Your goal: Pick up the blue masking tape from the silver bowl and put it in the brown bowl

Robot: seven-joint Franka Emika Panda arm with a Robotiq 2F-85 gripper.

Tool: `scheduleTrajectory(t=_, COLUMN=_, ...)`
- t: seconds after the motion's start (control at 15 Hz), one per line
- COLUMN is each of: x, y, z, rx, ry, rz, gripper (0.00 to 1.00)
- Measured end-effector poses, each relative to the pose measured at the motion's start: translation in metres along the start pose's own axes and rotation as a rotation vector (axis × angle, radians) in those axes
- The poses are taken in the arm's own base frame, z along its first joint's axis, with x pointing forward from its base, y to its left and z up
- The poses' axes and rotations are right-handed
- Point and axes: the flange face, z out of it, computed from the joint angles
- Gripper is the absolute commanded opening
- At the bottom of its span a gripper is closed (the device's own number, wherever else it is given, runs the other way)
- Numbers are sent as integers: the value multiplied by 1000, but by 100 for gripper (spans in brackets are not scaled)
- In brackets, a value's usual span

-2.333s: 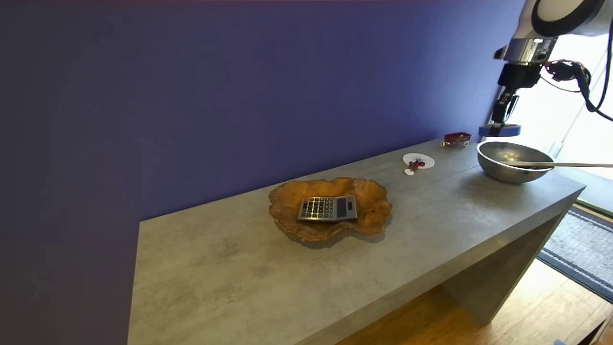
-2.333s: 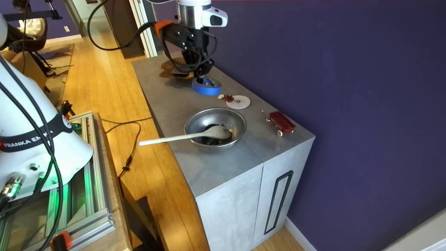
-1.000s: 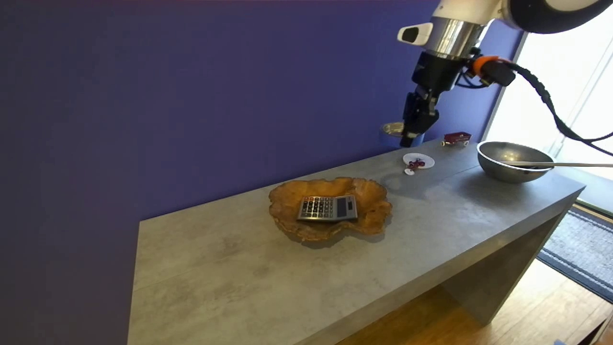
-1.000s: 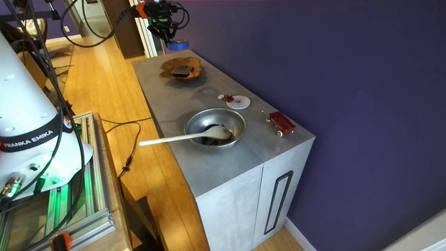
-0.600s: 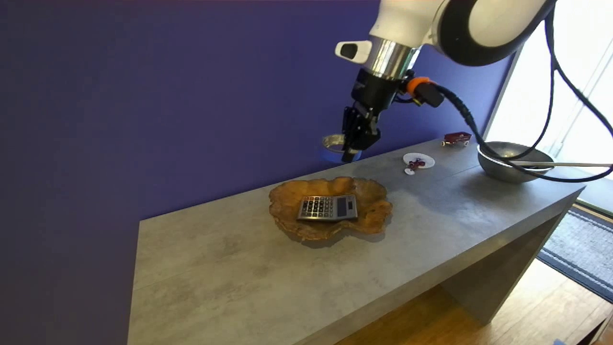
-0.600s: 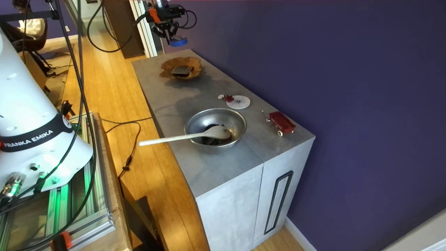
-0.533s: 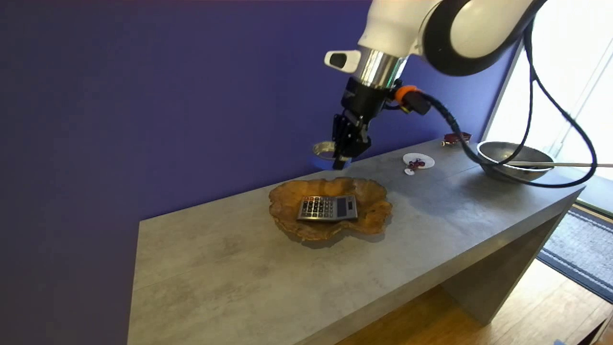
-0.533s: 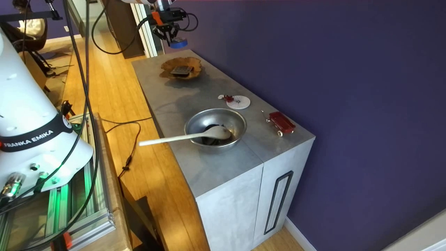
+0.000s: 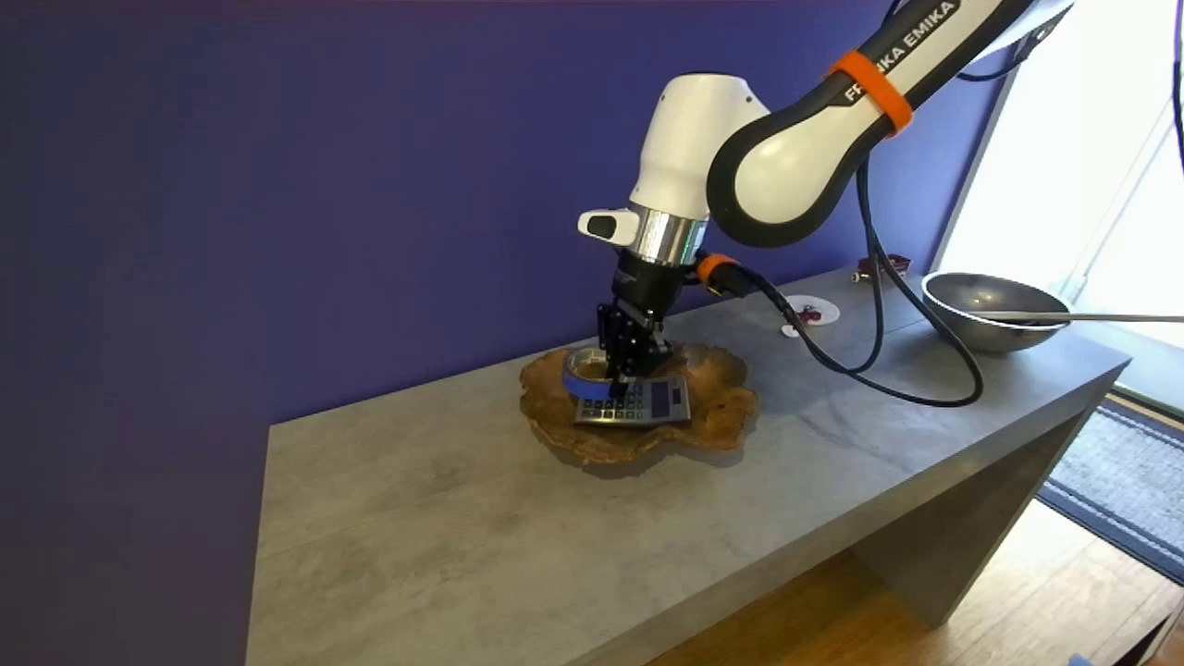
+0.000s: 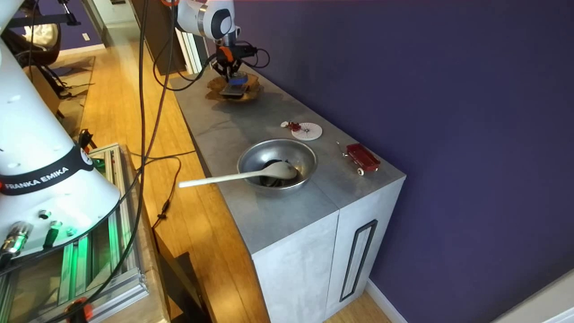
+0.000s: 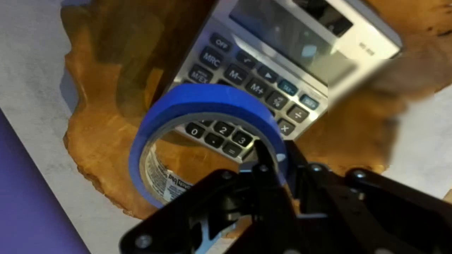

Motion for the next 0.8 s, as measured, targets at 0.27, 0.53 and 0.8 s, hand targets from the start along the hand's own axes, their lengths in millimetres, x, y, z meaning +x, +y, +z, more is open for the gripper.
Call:
scheduleTrajectory(t=0.27, x=2, y=17, z=-8, rx=-8, ry=9, rz=-17, gripper=73)
scheduleTrajectory(t=0.53, x=3, y=9, z=-72, rx=-16, ry=54, rz=-120, gripper=98)
scheduleTrajectory(t=0.8, x=-11, y=-19, z=-115, rx=-82, ry=94, rz=-269, gripper=100)
